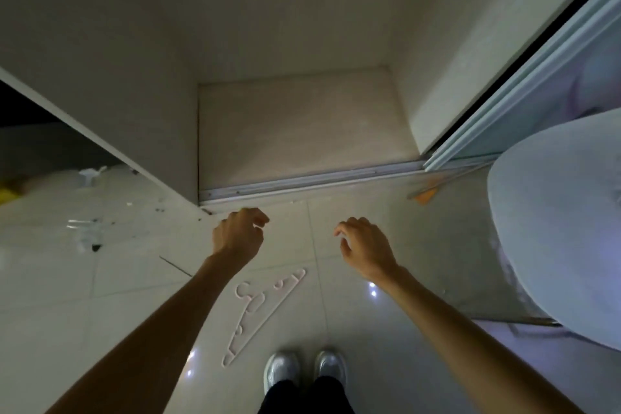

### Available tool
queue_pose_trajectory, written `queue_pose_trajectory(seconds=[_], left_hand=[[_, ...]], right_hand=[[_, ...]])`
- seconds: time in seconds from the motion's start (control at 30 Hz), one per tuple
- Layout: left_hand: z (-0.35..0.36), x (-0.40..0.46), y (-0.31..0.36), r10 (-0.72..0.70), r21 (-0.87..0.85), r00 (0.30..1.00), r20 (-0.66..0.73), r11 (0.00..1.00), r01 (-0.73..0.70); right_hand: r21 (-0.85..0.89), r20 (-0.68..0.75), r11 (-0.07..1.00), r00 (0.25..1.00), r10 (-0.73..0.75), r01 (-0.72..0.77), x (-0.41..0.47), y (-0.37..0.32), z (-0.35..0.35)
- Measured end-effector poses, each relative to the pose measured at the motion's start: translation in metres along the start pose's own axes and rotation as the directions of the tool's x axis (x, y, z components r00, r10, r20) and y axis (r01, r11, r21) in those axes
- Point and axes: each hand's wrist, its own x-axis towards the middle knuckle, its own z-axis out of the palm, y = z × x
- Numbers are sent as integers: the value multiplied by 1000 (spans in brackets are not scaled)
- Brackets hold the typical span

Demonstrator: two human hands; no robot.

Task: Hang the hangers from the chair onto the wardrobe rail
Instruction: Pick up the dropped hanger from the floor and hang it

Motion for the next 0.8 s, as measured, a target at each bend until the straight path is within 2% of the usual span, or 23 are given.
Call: queue_pose_trajectory(seconds=[0.13,0.23,0.33,0.43,0.63,0.8], left_hand=[[96,39,-74,-176,-60,978,109,981,183],[177,72,-131,-342,-73,922,184,930,359],[242,92,-173,-436,-56,873,218,887,458],[288,105,-199,-478,-18,840,255,867,499],[368,133,-246,-470,-28,793,387,854,520],[410,142,-271,-537,-95,759,369,790,605]], right_hand=[[-29,198,999,980,-10,16,12,22,110],[-63,332,995,942,-46,71,26,40,202],[-99,399,986,913,-82,132,40,53,275],[-120,457,973,881,-121,196,48,62,328],[-140,520,934,827,-215,330,64,82,426],[-140,478,908,829,-288,396,78,90,471]])
